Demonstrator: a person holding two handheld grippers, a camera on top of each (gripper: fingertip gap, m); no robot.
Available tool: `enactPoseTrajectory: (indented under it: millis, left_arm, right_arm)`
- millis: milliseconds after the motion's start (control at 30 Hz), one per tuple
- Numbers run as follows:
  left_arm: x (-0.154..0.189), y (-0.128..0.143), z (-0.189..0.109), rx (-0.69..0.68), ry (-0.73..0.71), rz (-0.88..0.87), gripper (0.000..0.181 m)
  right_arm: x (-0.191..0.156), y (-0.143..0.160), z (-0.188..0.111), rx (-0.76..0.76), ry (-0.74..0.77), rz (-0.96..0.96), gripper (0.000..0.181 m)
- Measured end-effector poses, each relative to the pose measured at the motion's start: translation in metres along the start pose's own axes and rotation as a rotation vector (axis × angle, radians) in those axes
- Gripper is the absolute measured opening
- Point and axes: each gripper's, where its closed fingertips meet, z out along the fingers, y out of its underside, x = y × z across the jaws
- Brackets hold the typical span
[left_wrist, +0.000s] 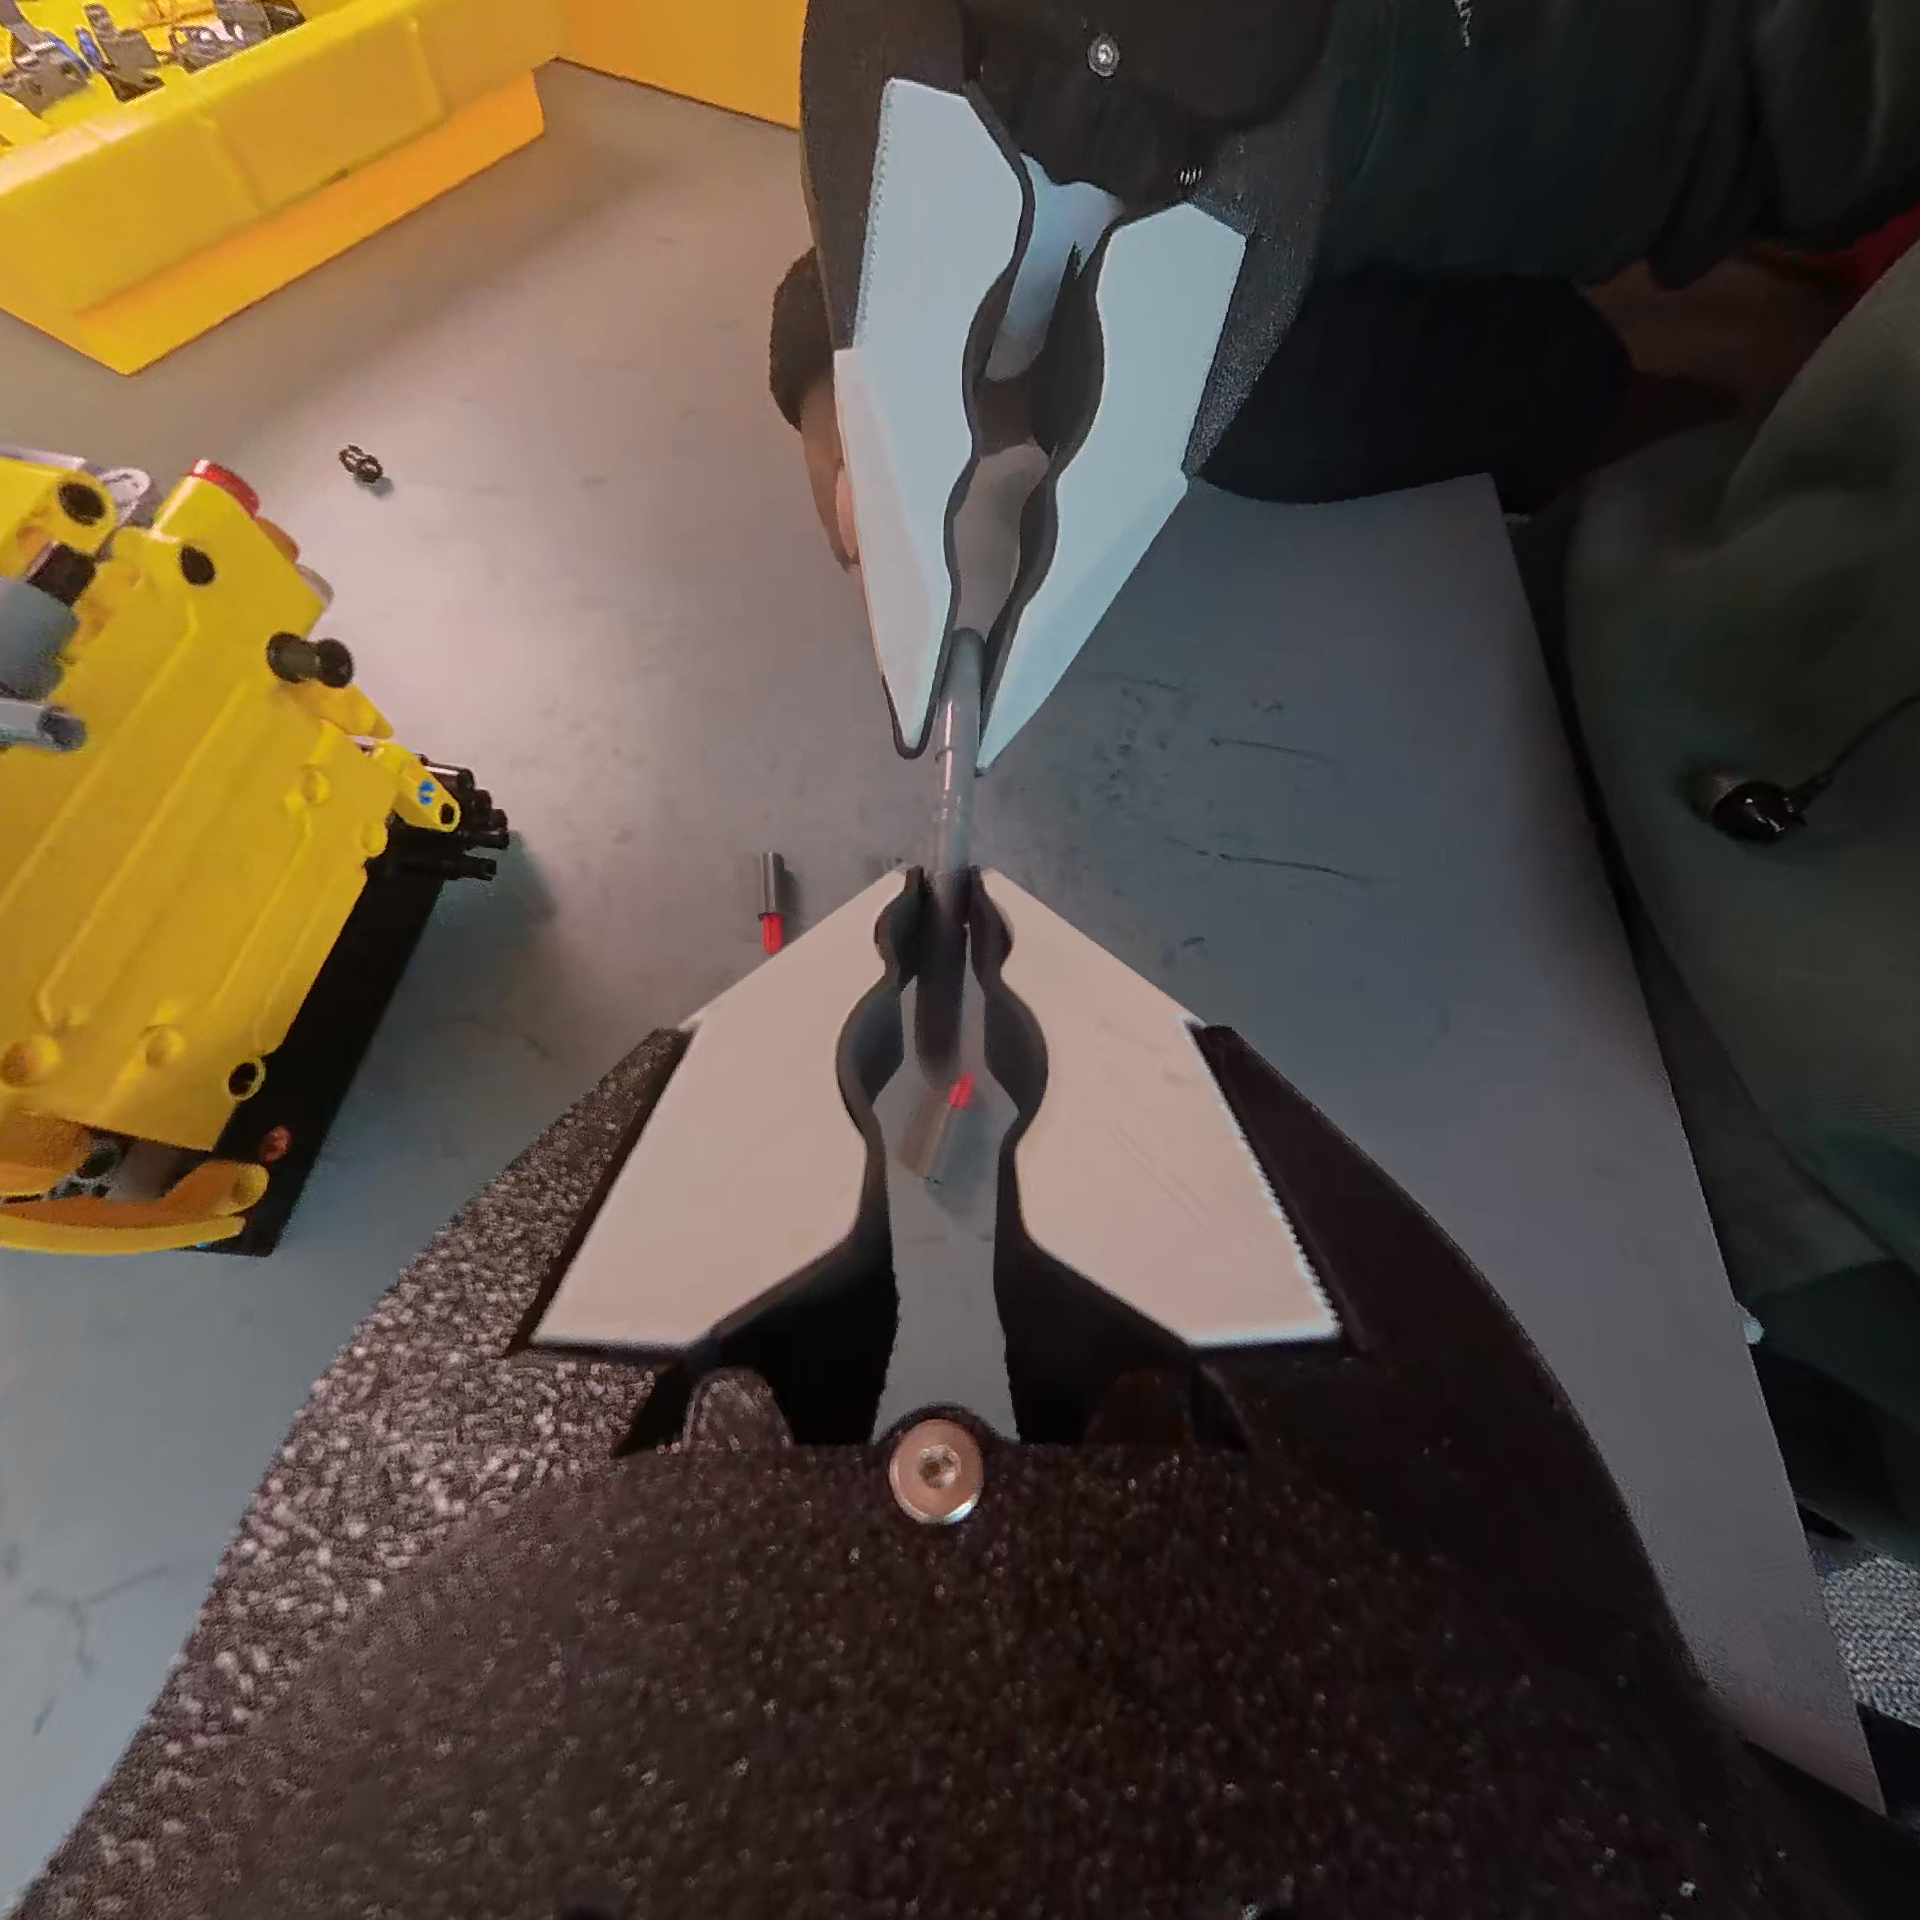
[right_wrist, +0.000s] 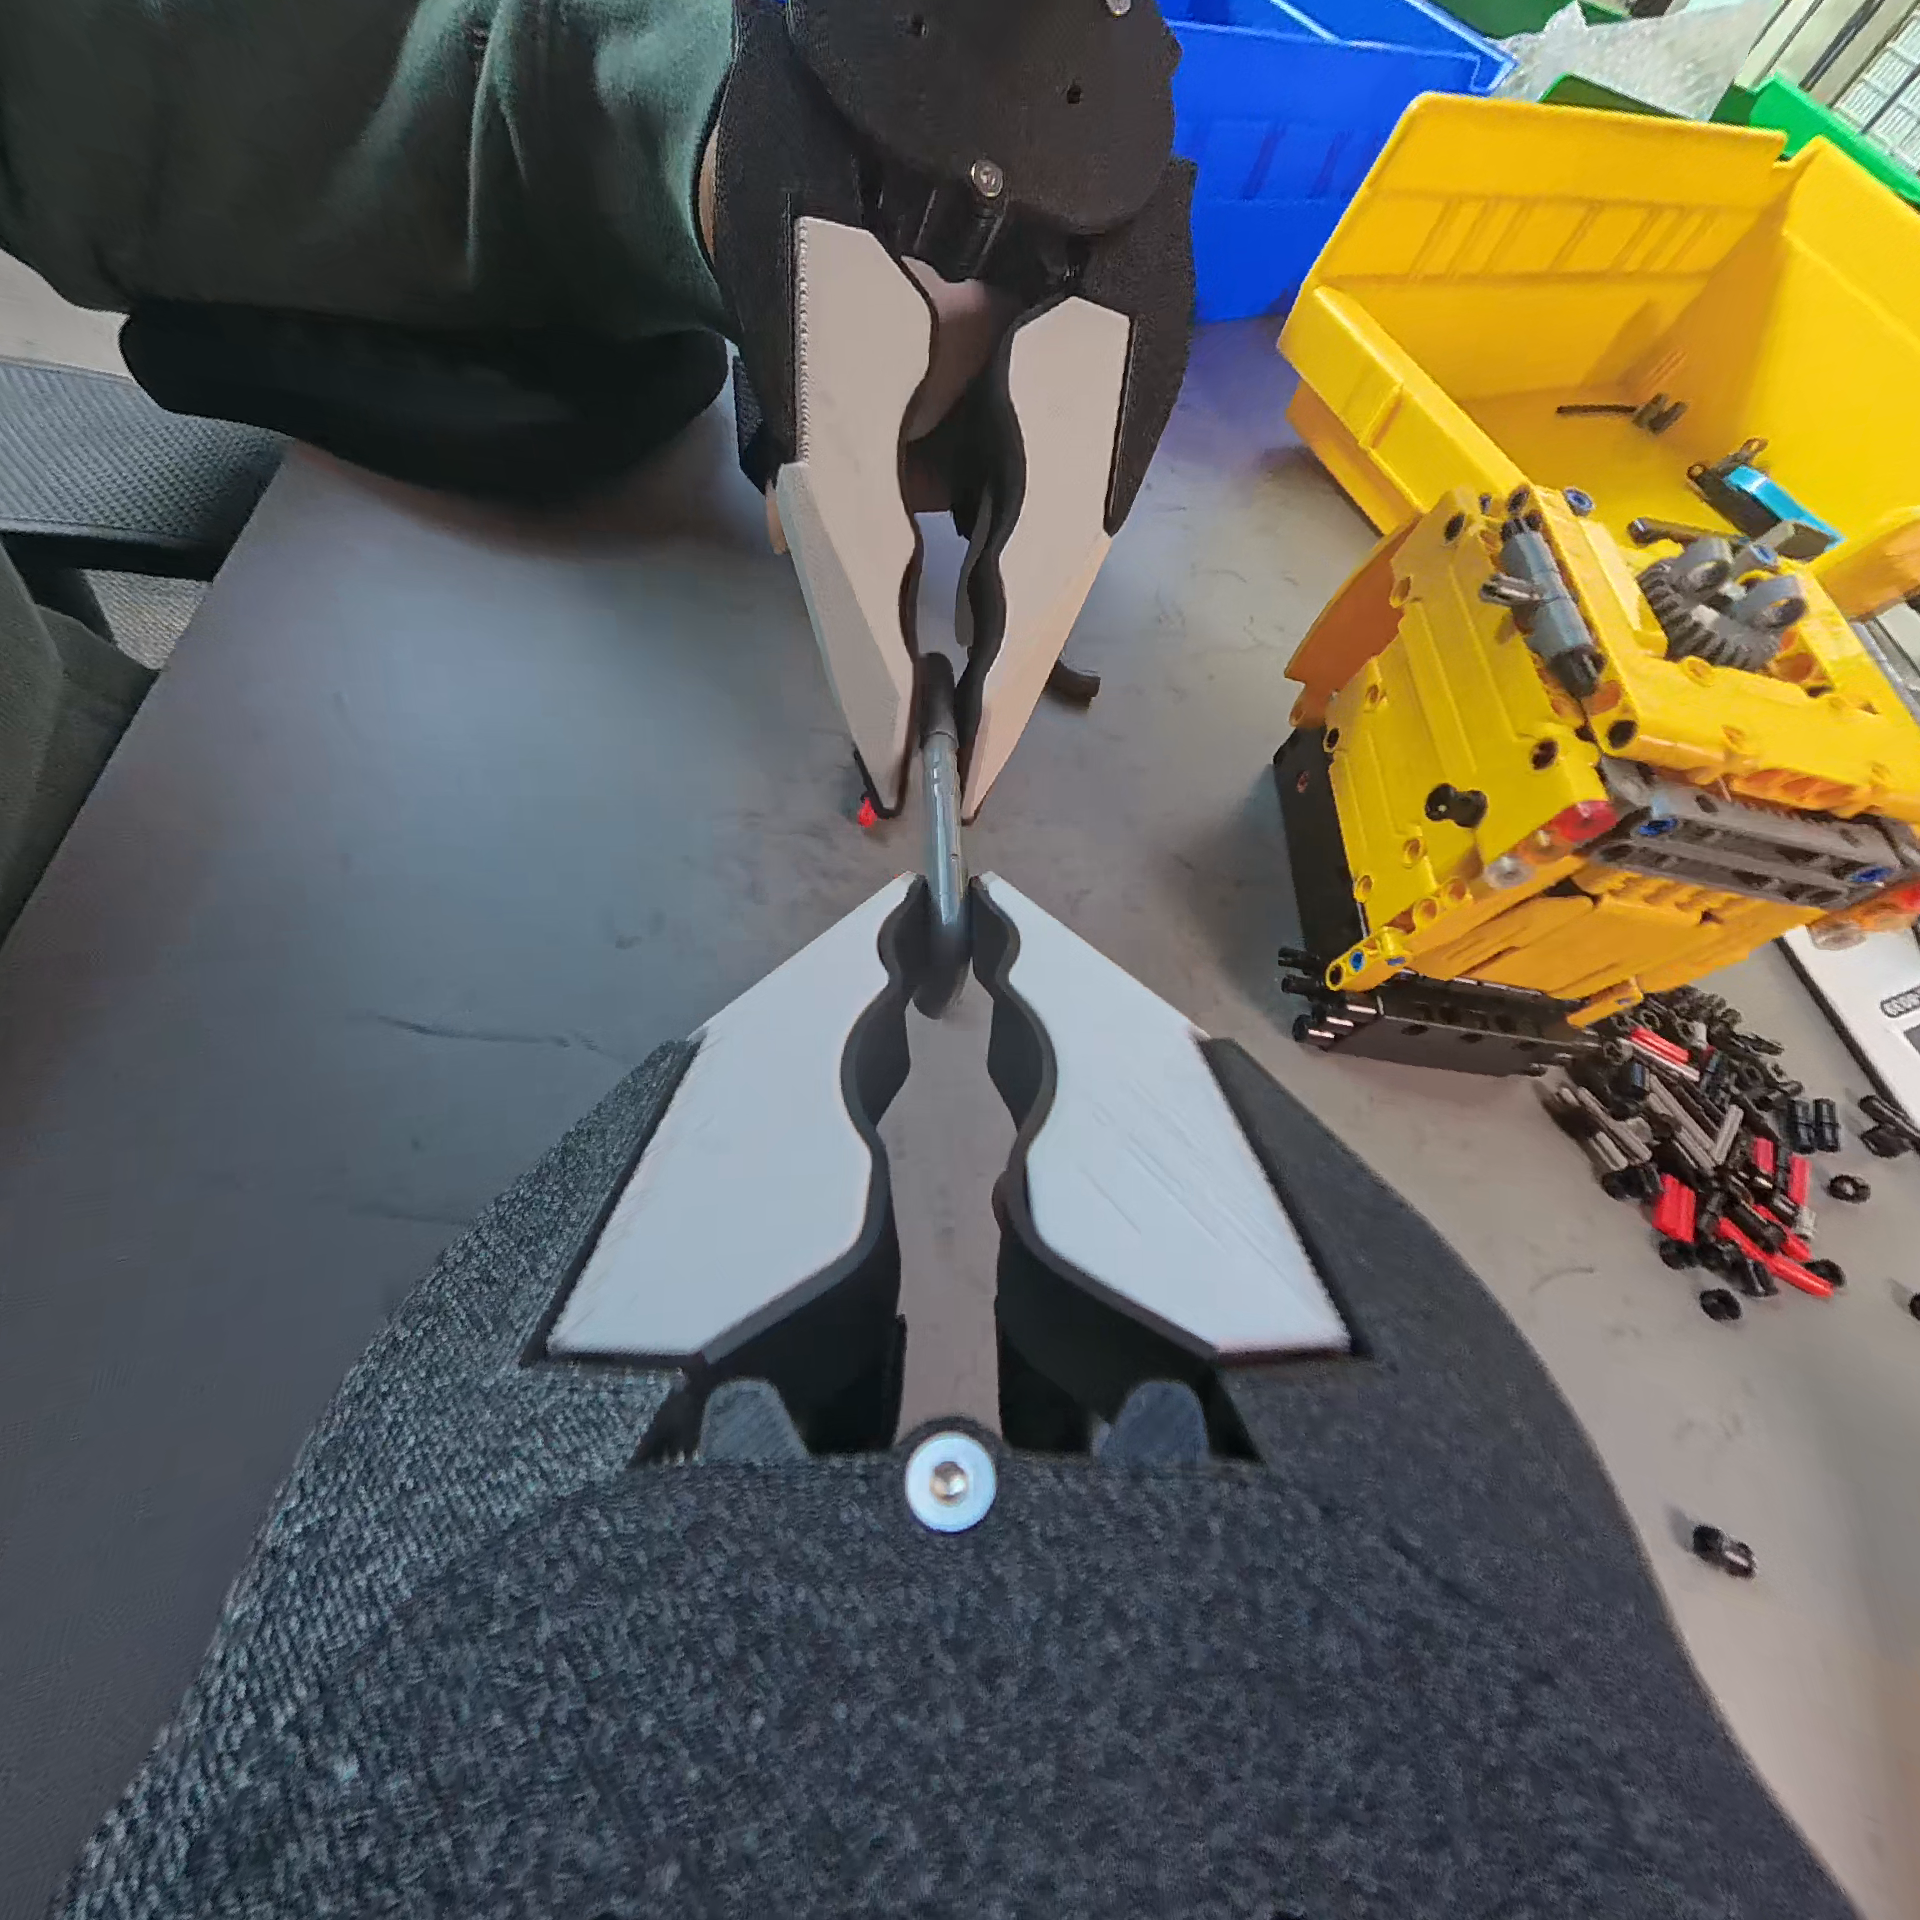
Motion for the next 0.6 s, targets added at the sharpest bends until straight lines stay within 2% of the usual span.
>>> enactPoseTrajectory:
  millis: [133, 167, 233, 367, 500, 600]
  left_arm:
    - [-0.005, 0.002, -0.011, -0.012, -0.015, -0.006, 0.006]
    - [-0.01, 0.005, -0.017, -0.019, -0.04, -0.001, 0.006]
    - [-0.024, 0.008, -0.031, -0.02, -0.108, -0.011, 0.006]
    - [-0.044, 0.001, -0.052, 0.061, -0.191, -0.057, 0.006]
    - [-0.048, 0.002, -0.054, 0.077, -0.209, -0.063, 0.006]
    - [-0.042, 0.001, -0.051, 0.081, -0.184, -0.057, 0.006]
  right_arm:
    - [0.007, 0.004, 0.003, -0.06, -0.003, -0.023, 0.01]
    - [0.007, 0.011, 0.002, -0.121, -0.031, -0.019, 0.018]
    - [0.001, 0.026, -0.001, -0.236, -0.126, -0.028, 0.018]
    - [-0.005, 0.028, 0.011, -0.357, -0.223, -0.148, 0.017]
    - [-0.005, 0.035, 0.029, -0.479, -0.325, -0.193, 0.016]
    - [-0.009, 0.04, 0.033, -0.522, -0.41, -0.152, 0.009]
